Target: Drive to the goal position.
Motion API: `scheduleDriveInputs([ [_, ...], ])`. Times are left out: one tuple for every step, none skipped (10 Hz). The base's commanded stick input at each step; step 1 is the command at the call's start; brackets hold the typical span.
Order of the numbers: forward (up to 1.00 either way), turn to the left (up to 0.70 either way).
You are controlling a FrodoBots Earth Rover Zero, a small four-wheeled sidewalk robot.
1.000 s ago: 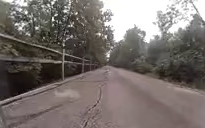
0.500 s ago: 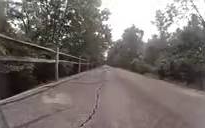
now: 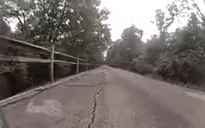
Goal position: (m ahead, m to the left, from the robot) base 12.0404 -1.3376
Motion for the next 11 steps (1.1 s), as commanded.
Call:
scheduleDriveInputs([
  [0.7,-0.3],
  [0.7,-0.14],
  [0.7,0.0],
  [0.7,0.0],
  [0.7,0.0],
  [0.7,0.0],
  [0.7,0.0],
  [0.7,-0.01],
  [0.7,-0.08],
  [0.7,-0.33],
  [0.7,-0.33],
])
